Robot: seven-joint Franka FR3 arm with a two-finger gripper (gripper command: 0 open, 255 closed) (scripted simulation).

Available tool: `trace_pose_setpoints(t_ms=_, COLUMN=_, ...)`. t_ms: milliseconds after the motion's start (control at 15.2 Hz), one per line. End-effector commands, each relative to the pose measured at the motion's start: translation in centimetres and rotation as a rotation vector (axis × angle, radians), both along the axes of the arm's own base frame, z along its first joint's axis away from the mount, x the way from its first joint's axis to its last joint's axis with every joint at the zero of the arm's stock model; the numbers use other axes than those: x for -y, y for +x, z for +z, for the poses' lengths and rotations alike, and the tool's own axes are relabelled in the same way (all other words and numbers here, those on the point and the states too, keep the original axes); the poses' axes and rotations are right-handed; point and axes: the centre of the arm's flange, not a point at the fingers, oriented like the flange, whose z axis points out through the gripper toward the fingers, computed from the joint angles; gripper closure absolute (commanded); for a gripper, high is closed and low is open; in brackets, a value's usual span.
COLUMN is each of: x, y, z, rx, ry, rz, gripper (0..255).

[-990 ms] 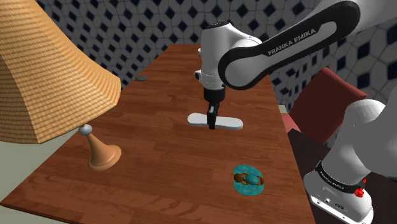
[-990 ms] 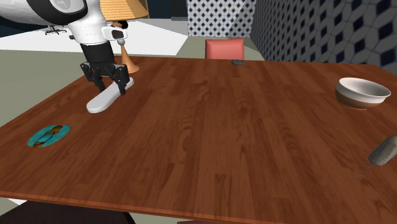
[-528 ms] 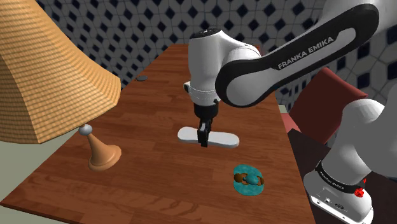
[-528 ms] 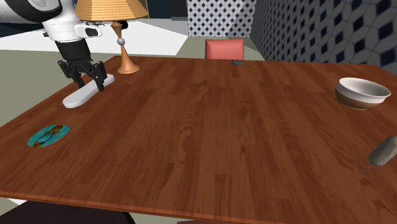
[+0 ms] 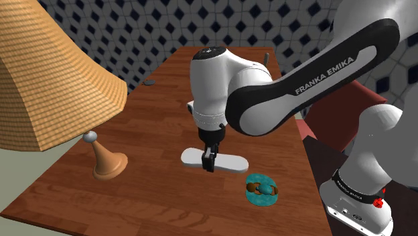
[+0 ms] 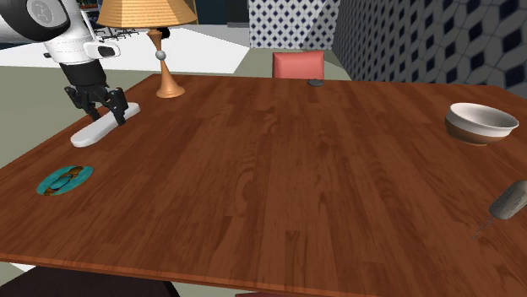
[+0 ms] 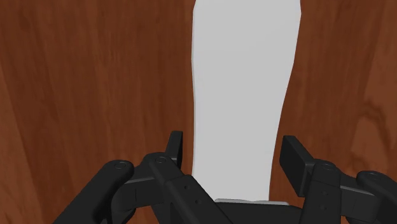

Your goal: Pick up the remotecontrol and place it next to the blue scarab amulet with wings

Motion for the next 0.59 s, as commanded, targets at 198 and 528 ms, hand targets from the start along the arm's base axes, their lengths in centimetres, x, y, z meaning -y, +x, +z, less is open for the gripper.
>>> trace_pose_setpoints(t_ms=198, x=-0.1, y=-0.1, z=-2.7, rx=0.001, ry=0.001, rz=0.000, gripper=255)
trace_pose_setpoints(t_ms=528, x=-0.1, y=-0.1, z=-5.7, rx=0.001, ry=0.001, rz=0.000, gripper=255)
